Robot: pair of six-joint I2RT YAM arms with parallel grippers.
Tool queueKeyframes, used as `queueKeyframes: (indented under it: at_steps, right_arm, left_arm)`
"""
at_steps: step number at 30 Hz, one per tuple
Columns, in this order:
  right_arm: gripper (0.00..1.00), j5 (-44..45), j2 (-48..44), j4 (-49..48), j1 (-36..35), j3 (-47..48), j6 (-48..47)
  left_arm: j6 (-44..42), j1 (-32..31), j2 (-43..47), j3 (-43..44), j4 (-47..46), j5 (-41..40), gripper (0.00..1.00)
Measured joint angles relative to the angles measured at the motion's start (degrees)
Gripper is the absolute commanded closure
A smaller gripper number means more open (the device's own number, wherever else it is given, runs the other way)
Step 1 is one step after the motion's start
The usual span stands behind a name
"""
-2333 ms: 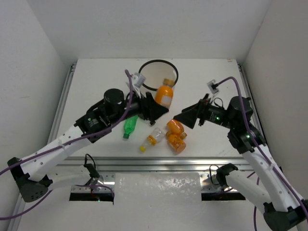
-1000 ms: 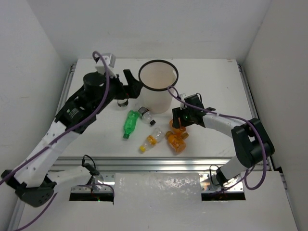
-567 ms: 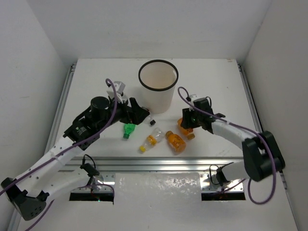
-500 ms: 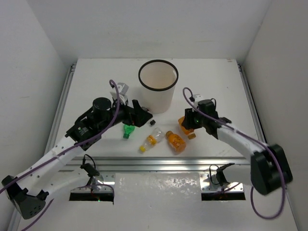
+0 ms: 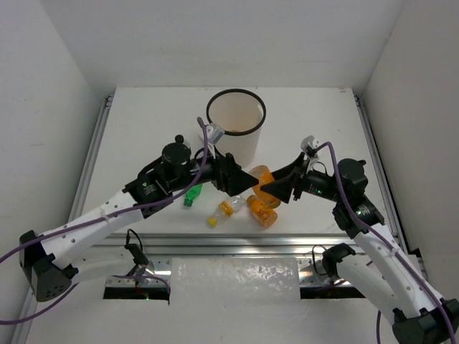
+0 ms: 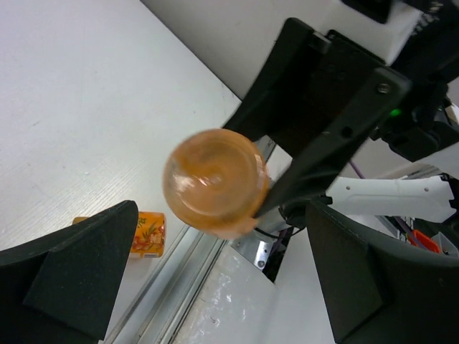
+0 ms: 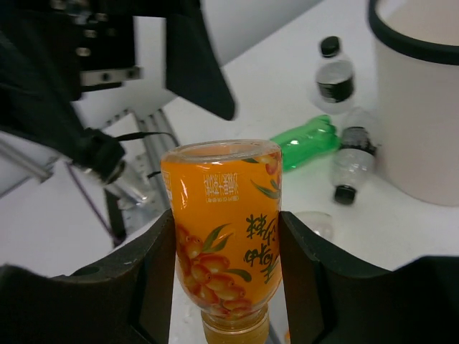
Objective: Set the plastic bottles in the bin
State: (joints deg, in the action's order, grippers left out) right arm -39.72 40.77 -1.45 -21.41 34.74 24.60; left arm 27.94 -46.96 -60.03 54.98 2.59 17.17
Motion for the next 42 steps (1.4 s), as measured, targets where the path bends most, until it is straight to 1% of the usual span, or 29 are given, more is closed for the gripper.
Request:
queueKeyframes:
  at_steps: [4,8,9,11,12,14,15,16,17,18,19,20,22,24,28,30,33,37,39,40,41,42]
  right_arm:
    - [0.8,-5.33,-1.27,-2.1,0.0,0.0,2.67]
    - [0.79,-7.87,-1.31,-3.91,0.22,0.0,4.59]
    - [0.79,-8.5,-1.29,-4.66,0.28,0.0,5.11]
    - [0.79,-9.44,-1.14,-6.16,0.28,0.0,5.95]
    - [0.79,-9.9,-0.96,-6.93,0.28,0.0,6.25]
    - [0.79,-10.29,-0.59,-7.63,0.28,0.0,6.8]
    - [0.79,-10.6,-0.39,-7.67,0.28,0.02,6.84]
    - [0.76,-10.54,-0.31,-7.48,0.37,0.02,6.91]
    - [0.67,-10.47,-0.22,-7.41,0.59,0.15,6.88]
    - [0.39,-10.47,-0.22,-7.32,0.66,0.33,6.91]
    - [0.23,-10.21,-0.28,-6.97,0.66,0.55,6.88]
    - [0.02,-9.97,-0.5,-6.4,0.63,0.9,6.95]
    - [0.01,-8.17,-1.55,-5.29,0.52,1.22,5.86]
    - [0.01,-4.96,-3.61,-2.45,0.31,1.31,4.28]
    - [0.01,6.58,-8.17,6.56,0.24,1.33,1.75]
    - [0.01,12.5,-8.96,10.56,0.24,1.31,0.87]
    - [0.01,17.64,-7.08,14.32,0.26,0.52,-0.2]
    - [0.01,20.26,-0.35,16.68,0.26,-1.92,-1.29]
    - [0.01,20.94,4.09,17.29,0.24,-2.95,-1.77]
    - [0.01,21.29,6.45,17.62,0.17,-3.21,-2.01]
    - [0.01,21.59,8.59,18.03,-0.13,-3.23,-2.19]
    - [0.01,21.79,10.97,18.23,-0.44,-3.23,-2.4]
  left_arm:
    - [0.5,-0.37,-1.57,0.22,-0.17,-1.18,0.01]
    - [1.49,-0.83,-3.1,1.25,-0.55,-0.81,0.01]
    - [1.9,-1.05,-3.69,1.68,-0.79,-0.26,0.02]
    - [2.47,-1.42,-4.74,2.34,-1.53,1.09,0.09]
    - [2.8,-1.6,-5.57,2.78,-2.01,2.1,0.22]
    - [3.67,-2.23,-7.08,3.58,-2.89,3.76,0.38]
    - [4.02,-2.73,-7.85,4.15,-3.15,4.39,0.61]
    - [4.26,-2.95,-8.33,4.66,-2.97,4.63,0.76]
    - [3.89,-2.95,-8.63,5.11,-2.62,4.63,0.89]
    - [3.93,-2.95,-8.76,5.38,-2.38,4.66,1.0]
    - [3.8,-2.97,-8.79,6.05,-1.38,4.17,1.0]
    - [3.58,-3.08,-8.79,6.86,-0.17,3.19,1.0]
    - [3.76,-3.72,-8.76,8.52,1.81,-0.02,1.0]
    - [3.76,-4.13,-8.74,10.75,5.46,-6.27,1.0]
    - [2.84,-4.24,-9.29,17.7,13.29,-22.8,1.0]
    - [1.57,-2.71,-10.75,22.51,15.87,-30.34,1.0]
    - [-0.5,1.2,-14.53,29.75,17.33,-36.48,1.0]
    - [-2.75,7.74,-21.57,39.1,18.23,-39.69,1.0]
    - [-3.69,10.21,-25.14,42.58,18.82,-40.19,0.86]
    - [-3.98,11.61,-27.36,44.59,19.54,-39.85,0.75]
    - [-4.24,12.61,-29.44,46.4,19.82,-39.41,0.49]
    - [-4.42,13.68,-31.8,48.22,20.09,-38.73,0.4]
